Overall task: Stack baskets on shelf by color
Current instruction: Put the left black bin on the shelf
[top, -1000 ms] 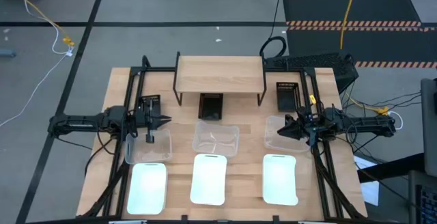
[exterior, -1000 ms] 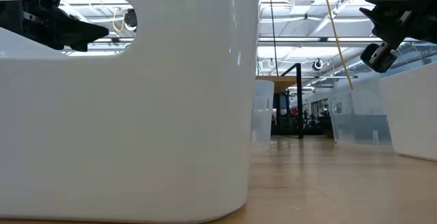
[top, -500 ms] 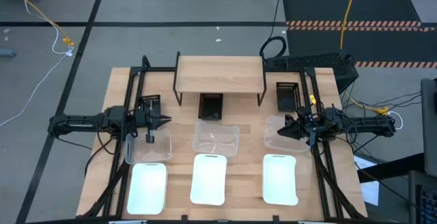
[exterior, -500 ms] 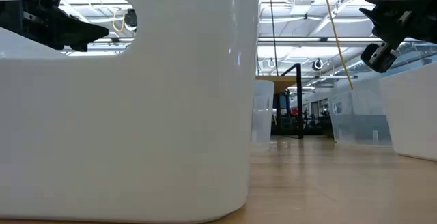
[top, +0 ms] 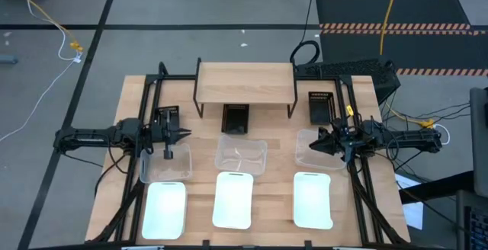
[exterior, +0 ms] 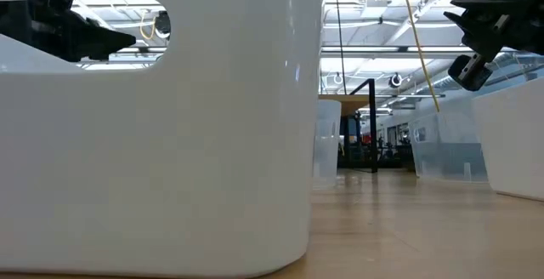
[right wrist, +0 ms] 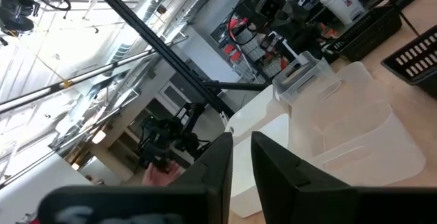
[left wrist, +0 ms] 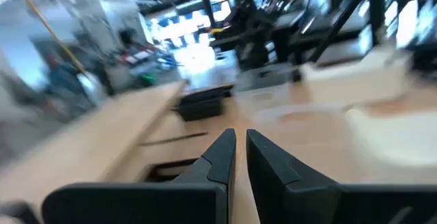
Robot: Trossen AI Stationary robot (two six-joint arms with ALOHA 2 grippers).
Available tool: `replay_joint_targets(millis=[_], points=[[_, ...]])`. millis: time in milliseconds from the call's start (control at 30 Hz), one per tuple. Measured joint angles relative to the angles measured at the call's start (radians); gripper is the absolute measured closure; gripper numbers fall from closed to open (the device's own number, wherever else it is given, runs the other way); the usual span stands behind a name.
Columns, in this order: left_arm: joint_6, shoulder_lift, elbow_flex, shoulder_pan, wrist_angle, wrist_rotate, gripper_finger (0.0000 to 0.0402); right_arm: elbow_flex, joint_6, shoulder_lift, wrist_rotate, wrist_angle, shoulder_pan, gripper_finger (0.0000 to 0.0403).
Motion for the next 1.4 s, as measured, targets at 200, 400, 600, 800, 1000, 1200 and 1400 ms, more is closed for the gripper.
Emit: replay_joint_targets(millis=[200, 400, 600, 800, 1000, 1200, 1400], points=[[0.095, 0.0, 0.0, 0.005, 0.073, -0.037, 0.0362, 0.0, -0.075, 0.0, 0.038, 0.022, 0.0, 0.0355], [0.073, 0.0, 0.0, 0.006, 0.075, -0.036, 0.0362, 0.0, -0.181, 0.001, 0.144, 0.057, 0.0, 0.0355], [-0.041, 0.0, 0.0, 0.006, 0.252, -0.037, 0.0362, 0.0, -0.265, 0.002, 0.271, 0.12, 0.0, 0.0355], [-0.216, 0.0, 0.0, 0.006, 0.38, -0.036, 0.0362, 0.0, -0.317, 0.002, 0.376, 0.185, 0.0, 0.0355], [-0.26, 0.002, 0.02, 0.007, 0.242, -0.194, 0.0362, 0.0, -0.408, 0.029, 0.399, 0.197, 0.0, 0.0355], [-0.499, 0.137, 0.259, 0.05, -0.406, -0.361, 0.0362, 0.0, -0.562, 0.11, 0.527, 0.289, 0.0, 0.0355], [-0.723, 0.341, 0.432, 0.056, -0.644, -0.25, 0.0344, 0.0, -0.587, 0.18, 0.655, 0.307, -0.001, 0.0355]])
